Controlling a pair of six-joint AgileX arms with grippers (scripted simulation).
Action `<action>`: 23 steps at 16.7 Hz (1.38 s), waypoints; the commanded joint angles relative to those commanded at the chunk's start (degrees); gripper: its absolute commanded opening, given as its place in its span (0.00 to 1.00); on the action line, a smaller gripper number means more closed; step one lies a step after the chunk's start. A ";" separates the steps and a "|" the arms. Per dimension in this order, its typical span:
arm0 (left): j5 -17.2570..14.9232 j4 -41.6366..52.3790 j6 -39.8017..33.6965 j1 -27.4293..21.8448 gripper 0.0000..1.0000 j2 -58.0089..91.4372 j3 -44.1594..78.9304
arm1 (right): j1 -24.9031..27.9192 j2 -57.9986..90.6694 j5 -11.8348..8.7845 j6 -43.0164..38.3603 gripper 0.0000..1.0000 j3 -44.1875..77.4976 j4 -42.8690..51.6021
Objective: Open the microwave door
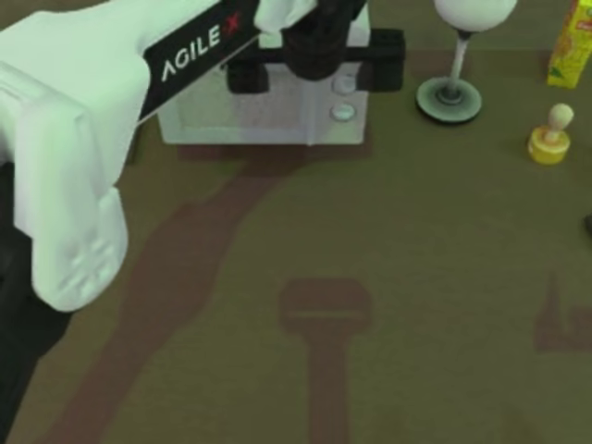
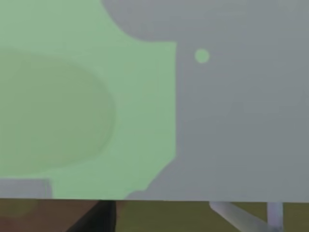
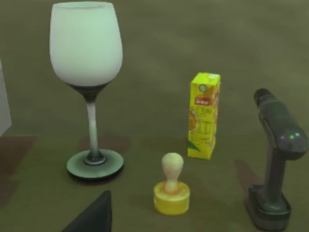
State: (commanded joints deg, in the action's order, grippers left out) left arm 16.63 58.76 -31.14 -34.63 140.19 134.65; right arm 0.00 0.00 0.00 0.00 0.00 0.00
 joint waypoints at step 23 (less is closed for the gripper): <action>-0.56 -1.46 -0.64 -1.90 0.00 -2.86 -3.65 | 0.00 0.00 0.00 0.00 1.00 0.00 0.00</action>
State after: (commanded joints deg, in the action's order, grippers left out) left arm 16.07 57.30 -31.78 -36.53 137.34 130.99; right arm 0.00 0.00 0.00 0.00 0.00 0.00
